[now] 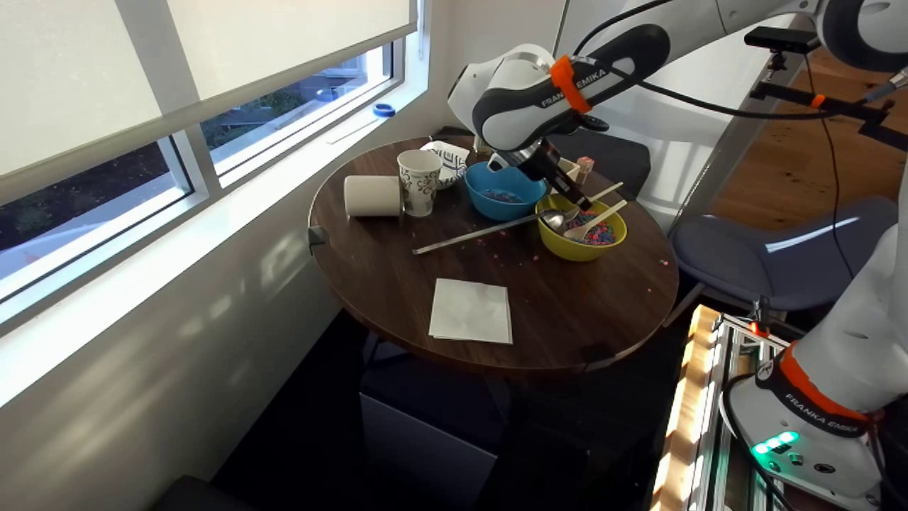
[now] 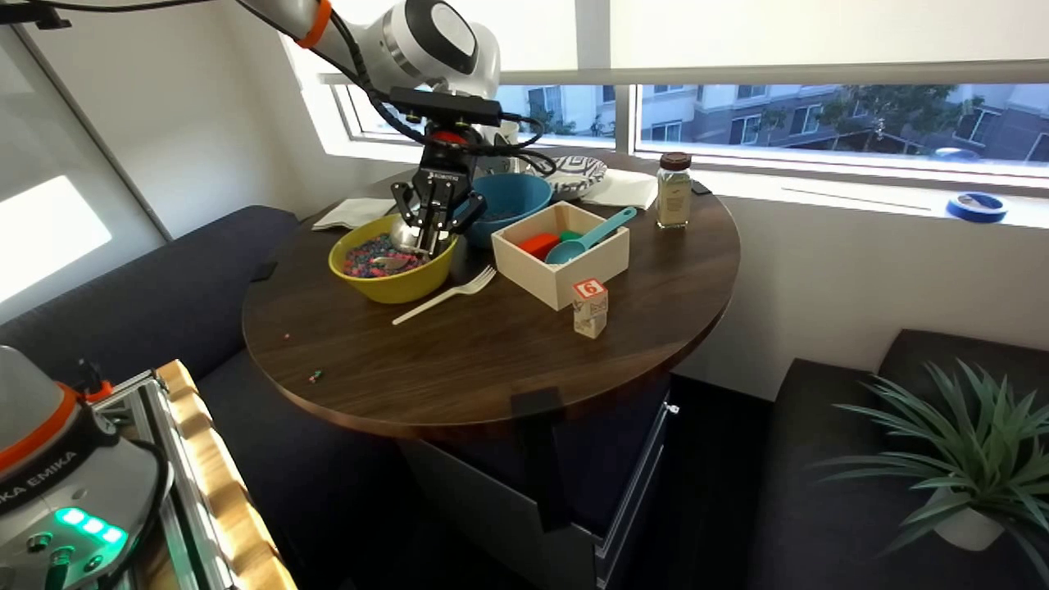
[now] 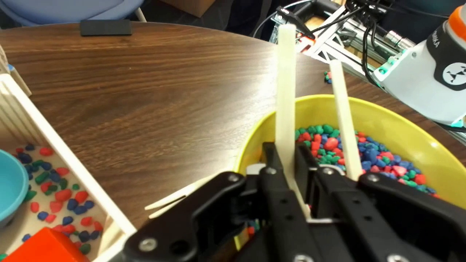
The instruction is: Use the white spoon to place some cereal from the yellow bowl into the blue bowl.
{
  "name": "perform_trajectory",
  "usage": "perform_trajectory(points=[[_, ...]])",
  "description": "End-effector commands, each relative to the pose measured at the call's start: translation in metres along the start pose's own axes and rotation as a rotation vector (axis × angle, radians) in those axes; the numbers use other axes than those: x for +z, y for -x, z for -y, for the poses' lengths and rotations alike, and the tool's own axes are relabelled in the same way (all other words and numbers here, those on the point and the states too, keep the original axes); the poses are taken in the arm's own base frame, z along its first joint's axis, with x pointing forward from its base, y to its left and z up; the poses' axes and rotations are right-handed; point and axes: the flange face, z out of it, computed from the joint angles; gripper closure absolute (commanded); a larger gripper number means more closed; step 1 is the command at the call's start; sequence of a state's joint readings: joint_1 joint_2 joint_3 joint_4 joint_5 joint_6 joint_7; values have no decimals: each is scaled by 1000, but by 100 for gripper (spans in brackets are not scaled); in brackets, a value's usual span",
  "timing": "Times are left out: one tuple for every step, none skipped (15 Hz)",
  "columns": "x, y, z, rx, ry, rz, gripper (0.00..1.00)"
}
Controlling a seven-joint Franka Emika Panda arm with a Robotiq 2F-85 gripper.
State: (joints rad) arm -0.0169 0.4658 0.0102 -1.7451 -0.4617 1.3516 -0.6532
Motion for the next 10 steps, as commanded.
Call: perform_trajectory(points=[[-7, -12, 1, 22, 36, 57, 96], [-9, -13, 3, 14, 51, 65, 96], [-11, -14, 6, 1, 66, 65, 96], [-14, -15, 9, -15, 88, 62, 96], [-16, -16, 11, -34, 110, 67, 96], [-19, -17, 13, -48, 131, 67, 96], [-20, -17, 16, -65, 149, 64, 96], [-21, -17, 18, -84, 165, 63, 96], [-23, -18, 18, -103, 188, 64, 96], [-23, -17, 20, -123, 201, 67, 96]])
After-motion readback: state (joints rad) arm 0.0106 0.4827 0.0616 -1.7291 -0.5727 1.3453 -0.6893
